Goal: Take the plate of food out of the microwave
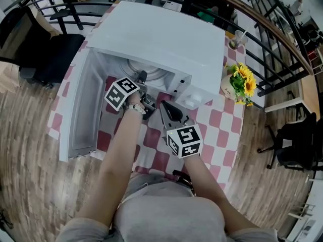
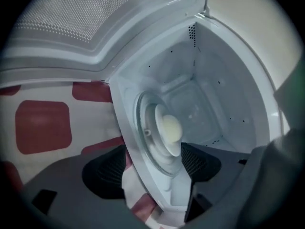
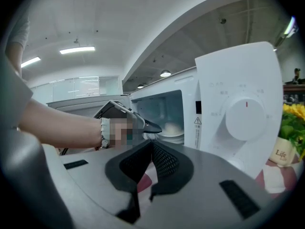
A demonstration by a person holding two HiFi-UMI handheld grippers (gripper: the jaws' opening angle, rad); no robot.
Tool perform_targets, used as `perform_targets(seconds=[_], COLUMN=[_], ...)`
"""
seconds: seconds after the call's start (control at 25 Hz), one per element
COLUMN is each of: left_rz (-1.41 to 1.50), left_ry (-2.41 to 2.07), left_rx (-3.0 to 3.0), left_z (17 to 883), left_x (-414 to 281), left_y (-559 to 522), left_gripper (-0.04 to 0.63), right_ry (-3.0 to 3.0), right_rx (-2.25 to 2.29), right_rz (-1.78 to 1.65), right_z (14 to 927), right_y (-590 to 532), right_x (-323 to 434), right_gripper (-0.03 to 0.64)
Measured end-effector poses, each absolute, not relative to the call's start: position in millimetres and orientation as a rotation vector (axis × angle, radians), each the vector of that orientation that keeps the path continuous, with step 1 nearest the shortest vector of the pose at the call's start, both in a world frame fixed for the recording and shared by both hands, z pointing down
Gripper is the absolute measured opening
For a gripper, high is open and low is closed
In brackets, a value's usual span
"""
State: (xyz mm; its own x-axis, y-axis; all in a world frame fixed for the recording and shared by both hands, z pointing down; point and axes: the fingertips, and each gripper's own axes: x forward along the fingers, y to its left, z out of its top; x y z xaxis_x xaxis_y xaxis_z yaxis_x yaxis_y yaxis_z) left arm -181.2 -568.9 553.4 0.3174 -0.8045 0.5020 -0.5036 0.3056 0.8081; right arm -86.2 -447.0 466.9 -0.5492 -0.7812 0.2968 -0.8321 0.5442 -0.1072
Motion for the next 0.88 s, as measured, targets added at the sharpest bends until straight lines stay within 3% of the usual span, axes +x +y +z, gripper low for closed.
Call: perform_targets(seconds=[0.88], left_rz=[-0.302], left_ry=[-1.316], left_rx=[1.013], left_z=[593], left_x=[-186], left_y=[-601], left_gripper=[0.357], right_ry=[-2.486], right_rx=[1.419], right_rz=[0.407], right_z=[490], right_y=[-456], right_x=[-75], right_gripper=[0.025])
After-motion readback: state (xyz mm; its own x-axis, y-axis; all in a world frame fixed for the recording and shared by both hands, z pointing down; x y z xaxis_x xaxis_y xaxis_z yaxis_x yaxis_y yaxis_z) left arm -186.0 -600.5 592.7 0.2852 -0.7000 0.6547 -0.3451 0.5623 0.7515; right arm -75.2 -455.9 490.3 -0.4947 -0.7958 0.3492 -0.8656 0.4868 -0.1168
